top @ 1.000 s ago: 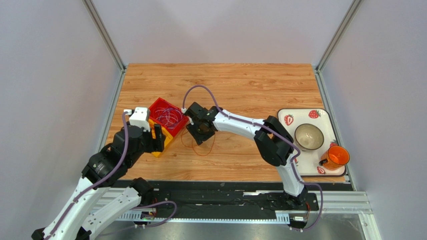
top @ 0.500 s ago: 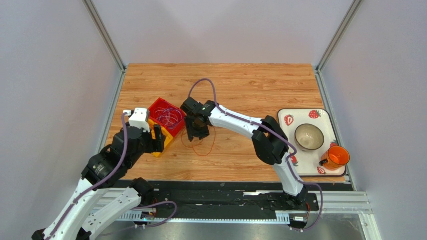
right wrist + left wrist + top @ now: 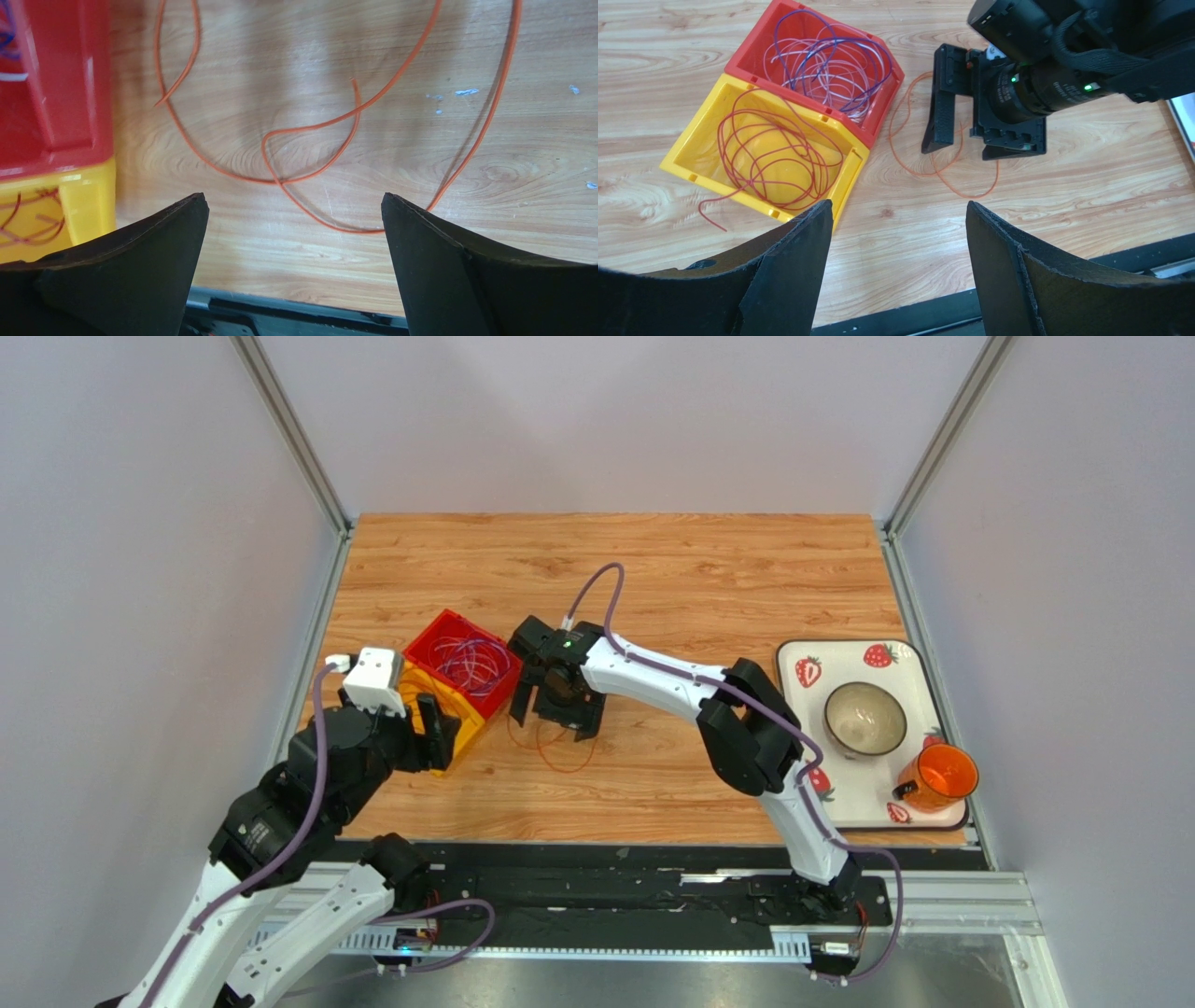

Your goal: Untangle the cables

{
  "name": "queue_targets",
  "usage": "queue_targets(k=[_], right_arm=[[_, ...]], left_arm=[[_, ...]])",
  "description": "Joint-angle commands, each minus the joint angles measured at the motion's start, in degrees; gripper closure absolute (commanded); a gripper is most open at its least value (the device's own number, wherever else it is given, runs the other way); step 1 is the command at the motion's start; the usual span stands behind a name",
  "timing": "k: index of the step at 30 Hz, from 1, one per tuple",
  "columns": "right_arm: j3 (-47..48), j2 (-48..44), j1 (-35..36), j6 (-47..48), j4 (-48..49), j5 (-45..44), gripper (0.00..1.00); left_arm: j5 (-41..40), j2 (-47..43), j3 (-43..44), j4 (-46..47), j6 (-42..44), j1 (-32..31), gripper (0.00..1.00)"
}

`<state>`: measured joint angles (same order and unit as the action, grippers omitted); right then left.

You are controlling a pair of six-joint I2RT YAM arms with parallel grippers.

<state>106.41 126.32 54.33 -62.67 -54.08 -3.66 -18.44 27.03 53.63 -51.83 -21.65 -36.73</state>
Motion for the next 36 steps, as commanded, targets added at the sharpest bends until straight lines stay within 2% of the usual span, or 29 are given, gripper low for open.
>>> queue_targets(k=[1, 5, 12, 15, 18, 21, 22, 24, 25, 27, 36], right_arm=[[1.3, 2.7, 0.6, -8.2, -1.3, -4.8, 0.0], [6.9, 5.8, 2.0, -10.2, -5.8, -11.4, 0.02], [12.8, 10.8, 2.7, -11.4, -8.9, -13.4, 0.13], [14.2, 12.5, 3.2, -10.9, -10.5, -14.5, 0.23], [12.8, 13.3, 3.4, -11.0, -11.5, -14.0, 0.36], [10.8, 13.4, 3.9, -11.0, -10.1, -13.0, 0.58], [9.4, 13.3, 4.0, -11.0, -9.7, -12.6, 0.69], [8.4, 13.2, 4.0, -10.8, -9.2, -12.5, 0.78], [7.2, 13.0, 4.0, -10.4, -9.0, -12.9, 0.88], [6.1, 12.5, 3.9, -10.2, -8.9, -13.3, 1.0], [-3.3, 4.2, 2.8, -4.7, -3.9, -17.7, 1.0]], left_arm=[[1.9, -1.4, -0.5, 2.4, 1.4, -0.3, 0.22], [2.9, -2.6, -0.6, 2.5, 1.5, -0.3, 0.23], [3.8, -4.7, -1.1, 2.9, 1.7, -0.2, 0.23], [3.7, -5.3, -1.2, 3.0, 1.7, -0.2, 0.24], [3.6, -5.8, -1.2, 3.0, 1.7, -0.3, 0.24], [3.2, -6.5, -1.2, 3.0, 1.6, -0.3, 0.24], [3.1, -6.7, -1.3, 3.0, 1.6, -0.2, 0.24], [3.0, -6.8, -1.3, 2.9, 1.5, -0.3, 0.24], [2.9, -6.9, -1.3, 2.9, 1.6, -0.3, 0.24], [2.8, -6.9, -1.3, 2.9, 1.5, -0.3, 0.24], [2.0, -6.7, -1.3, 2.6, 1.3, -0.2, 0.24]])
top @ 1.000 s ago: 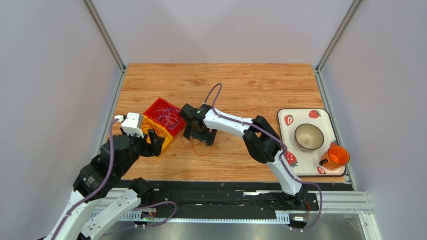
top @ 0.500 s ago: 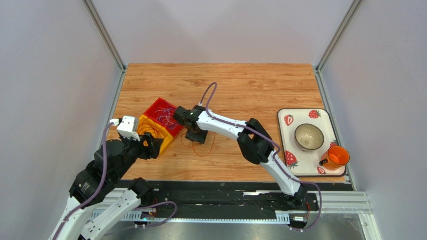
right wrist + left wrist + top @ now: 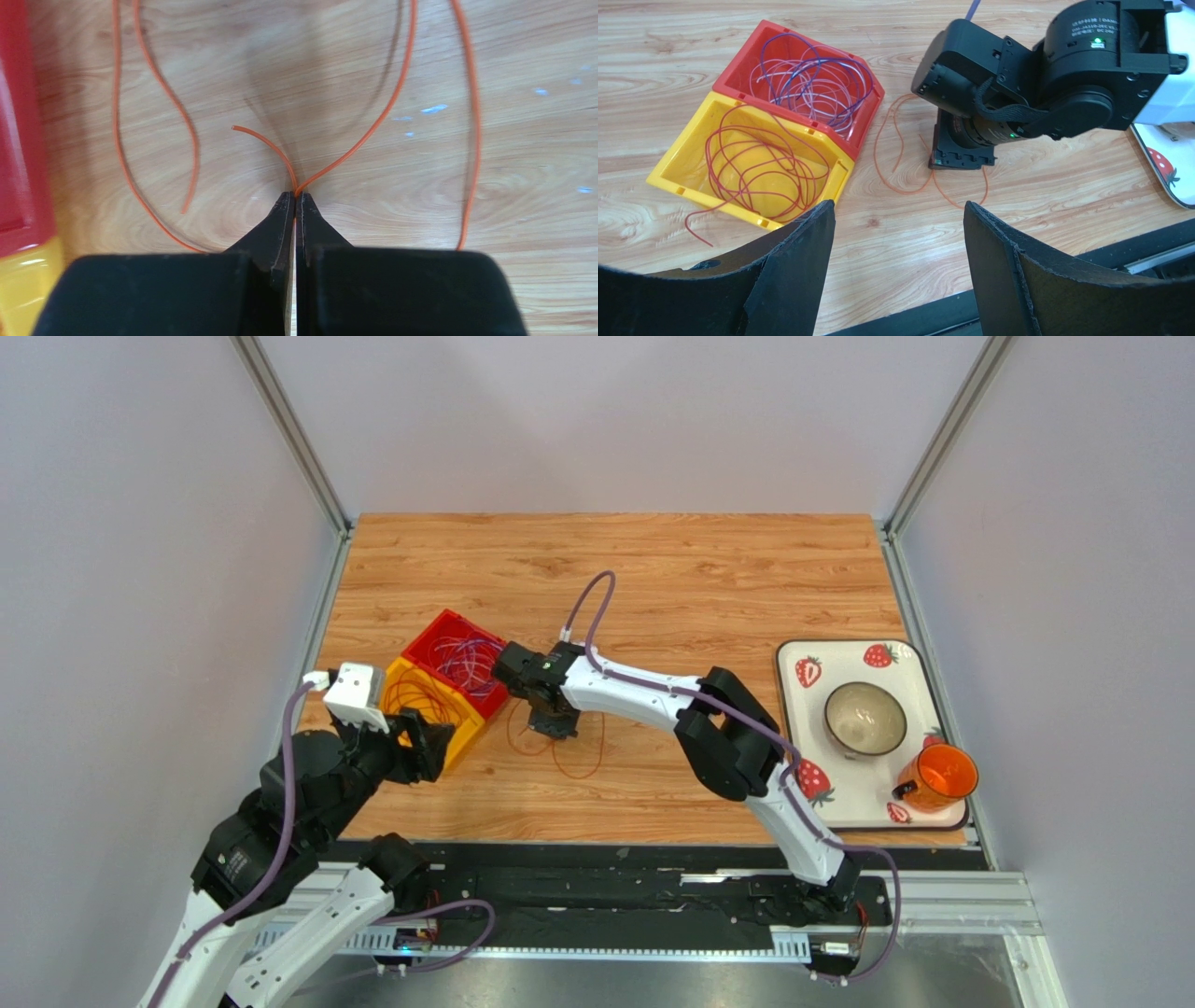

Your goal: Untangle the cables

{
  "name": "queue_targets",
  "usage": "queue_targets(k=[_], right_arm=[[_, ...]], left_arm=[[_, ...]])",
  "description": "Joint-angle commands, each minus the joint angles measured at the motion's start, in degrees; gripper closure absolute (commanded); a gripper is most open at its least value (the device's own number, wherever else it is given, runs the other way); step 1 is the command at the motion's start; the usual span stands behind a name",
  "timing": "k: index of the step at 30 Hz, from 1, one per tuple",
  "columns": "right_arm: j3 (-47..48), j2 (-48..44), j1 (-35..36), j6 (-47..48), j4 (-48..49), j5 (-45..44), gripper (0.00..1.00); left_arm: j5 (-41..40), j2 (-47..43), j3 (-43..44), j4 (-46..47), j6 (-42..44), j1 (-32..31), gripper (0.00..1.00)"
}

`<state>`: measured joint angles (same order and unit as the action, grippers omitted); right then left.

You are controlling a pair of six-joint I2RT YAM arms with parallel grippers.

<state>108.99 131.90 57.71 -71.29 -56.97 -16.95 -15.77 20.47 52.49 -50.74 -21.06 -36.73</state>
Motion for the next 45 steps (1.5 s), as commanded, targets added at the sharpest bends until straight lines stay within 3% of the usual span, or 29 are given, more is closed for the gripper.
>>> queue_targets(k=[1, 13, 20, 32, 39, 45], right_arm=[[-6.5, -2.6, -0.7, 4.9, -0.7, -5.7, 1.0], [-14.9, -20.7, -0.4, 18.1, 3.6, -11.2, 1.0], [-11.6, -27.4, -0.1, 24.1, 4.8, -10.9, 1.0], [-2.2, -28.5, 2.1, 37.7, 12.8, -4.0, 1.0], [1.5, -28.2, 4.2, 43.9, 22.1, 2.0, 1.0], [12.6, -24.2, 5.0, 46.9, 20.8, 3.2, 1.0]], left_arm=[[-0.8, -0.1, -0.2, 1.5, 0.6, -0.3, 0.24], [-2.8, 0.7, 0.0, 0.9, 0.1, -0.3, 0.25], [-4.4, 1.2, 0.3, 0.4, -0.3, -0.2, 0.26], [-7.7, -1.1, 0.5, -0.1, -1.3, -0.3, 0.26], [-9.1, -2.3, 0.5, -0.5, -1.8, -0.2, 0.26], [-9.9, -2.5, 0.6, -0.8, -2.1, -0.2, 0.27]])
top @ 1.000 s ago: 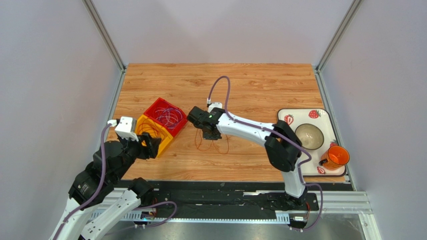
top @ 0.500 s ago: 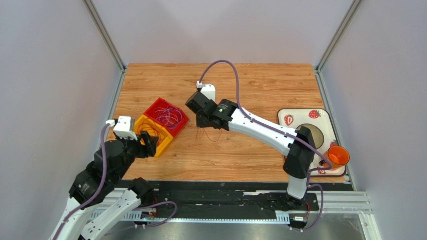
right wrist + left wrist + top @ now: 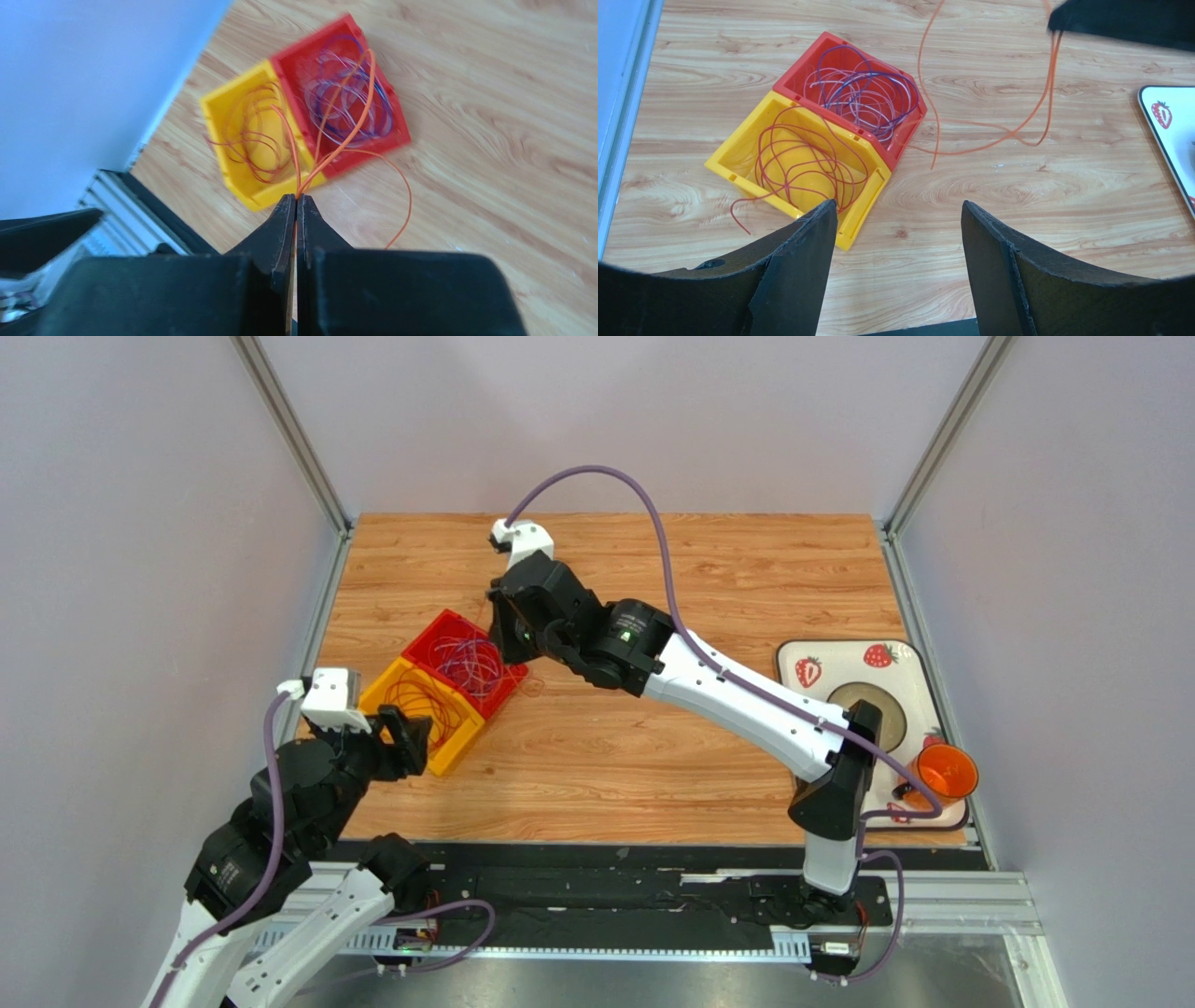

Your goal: Untangle the cables

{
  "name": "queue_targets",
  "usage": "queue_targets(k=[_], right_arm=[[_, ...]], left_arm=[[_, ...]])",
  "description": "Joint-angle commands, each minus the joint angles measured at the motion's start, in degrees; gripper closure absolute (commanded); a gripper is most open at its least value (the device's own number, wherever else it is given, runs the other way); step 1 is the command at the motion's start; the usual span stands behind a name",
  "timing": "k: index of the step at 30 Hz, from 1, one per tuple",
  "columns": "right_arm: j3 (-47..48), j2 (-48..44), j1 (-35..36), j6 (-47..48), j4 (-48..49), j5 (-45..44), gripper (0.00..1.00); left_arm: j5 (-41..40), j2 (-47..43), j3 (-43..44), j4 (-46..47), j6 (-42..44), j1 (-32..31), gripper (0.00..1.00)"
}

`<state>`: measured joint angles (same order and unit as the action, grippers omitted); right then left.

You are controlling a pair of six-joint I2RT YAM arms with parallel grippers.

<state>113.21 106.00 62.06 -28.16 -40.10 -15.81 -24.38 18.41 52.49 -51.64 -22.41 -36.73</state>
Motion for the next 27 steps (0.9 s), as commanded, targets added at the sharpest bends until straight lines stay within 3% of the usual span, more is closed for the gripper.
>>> queue_targets(k=[1, 9, 20, 27], right_arm=[[9.7, 2.2, 0.6, 3.9, 3.8, 2.4, 1.0], [23.4, 10.4, 0.5, 3.9, 4.8, 8.4, 1.0], [26.4, 17.4, 0.5, 0.3, 12.1, 19.9, 1.0], [29.4, 21.1, 1.0, -1.3, 15.2, 22.2, 1.0]], left_arm=[[-1.4, -0.7, 0.7, 0.0, -0.8, -0.2, 0.26], [-5.1, -4.3, 1.0, -1.3, -2.4, -0.2, 0.27], [-10.6, -12.1, 1.0, -2.9, -4.9, -0.2, 0.27], [-10.9, -12.4, 1.0, -2.9, -5.1, -0.1, 0.28]])
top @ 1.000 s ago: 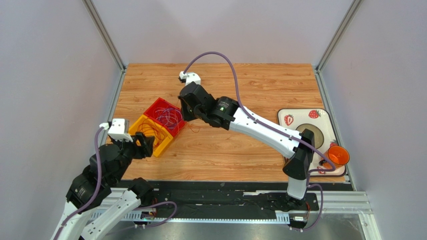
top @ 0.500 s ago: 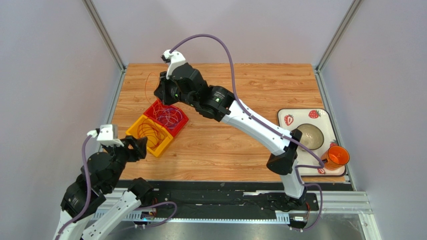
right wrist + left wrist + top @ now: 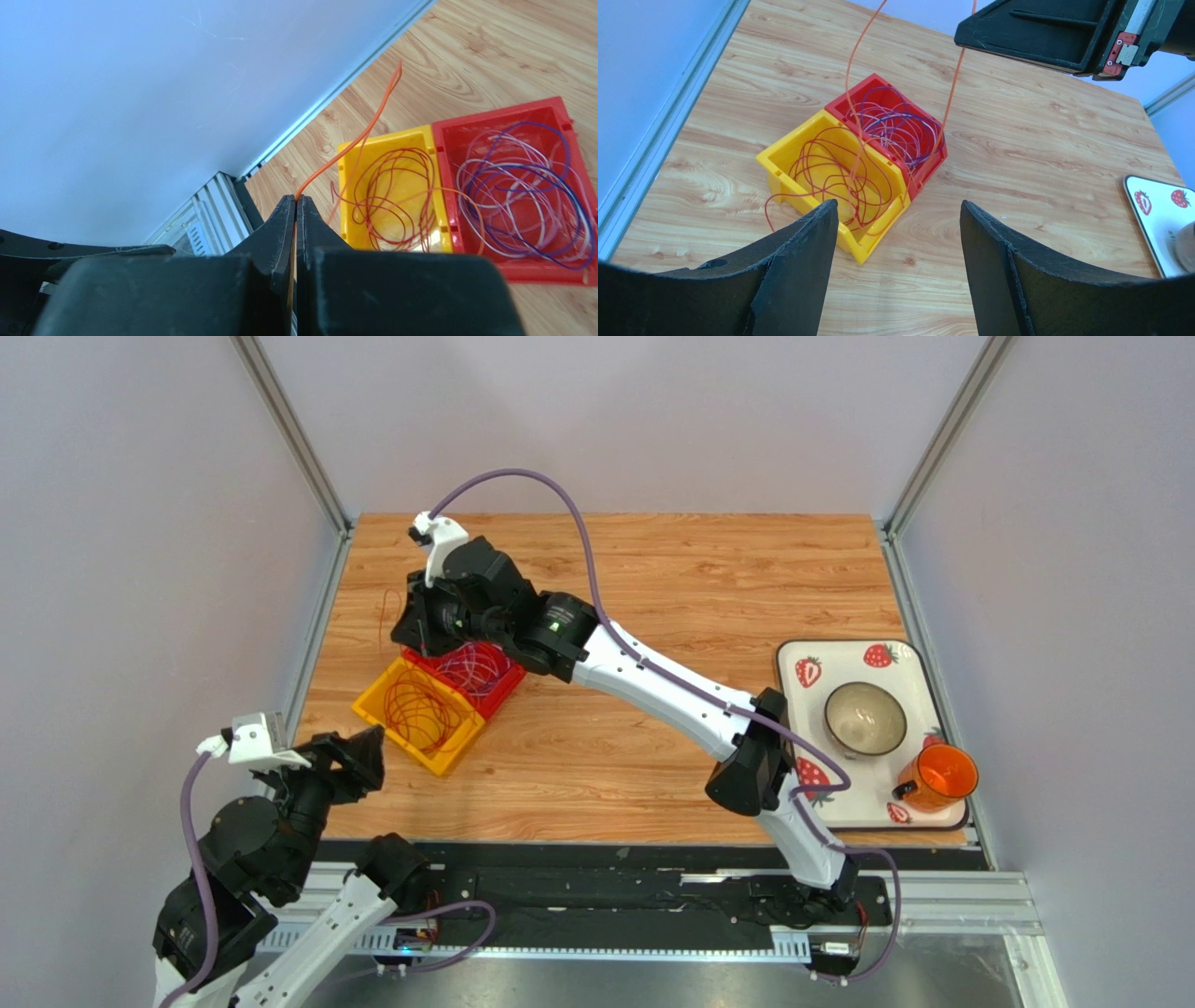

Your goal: Untangle the cables

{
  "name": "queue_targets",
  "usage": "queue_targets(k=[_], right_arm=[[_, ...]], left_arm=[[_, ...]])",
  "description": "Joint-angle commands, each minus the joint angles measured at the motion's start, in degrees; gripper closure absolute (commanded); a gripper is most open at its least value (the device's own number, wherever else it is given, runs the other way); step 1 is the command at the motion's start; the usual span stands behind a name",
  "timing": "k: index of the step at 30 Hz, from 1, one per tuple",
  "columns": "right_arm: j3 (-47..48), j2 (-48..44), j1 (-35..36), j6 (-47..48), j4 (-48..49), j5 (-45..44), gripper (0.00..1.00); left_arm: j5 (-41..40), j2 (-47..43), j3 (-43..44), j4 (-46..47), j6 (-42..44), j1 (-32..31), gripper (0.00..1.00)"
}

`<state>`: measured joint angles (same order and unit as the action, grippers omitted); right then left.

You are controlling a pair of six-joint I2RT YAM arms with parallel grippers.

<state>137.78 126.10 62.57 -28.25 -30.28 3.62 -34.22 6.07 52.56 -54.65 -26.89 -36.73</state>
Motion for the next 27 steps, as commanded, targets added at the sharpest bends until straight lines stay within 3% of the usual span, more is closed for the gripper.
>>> queue_targets(k=[1, 27], right_arm=[[5.3, 1.3, 0.8, -0.8, 5.7, 2.8, 1.0], [-1.5, 16.0, -4.0, -2.8, 11.5, 5.4, 1.0]], left_arm=[[-1.0, 0.1, 1.0, -0.1, -0.6, -0.2, 0.28], [-0.1, 1.4, 0.8, 0.5, 0.1, 0.7, 0.28]])
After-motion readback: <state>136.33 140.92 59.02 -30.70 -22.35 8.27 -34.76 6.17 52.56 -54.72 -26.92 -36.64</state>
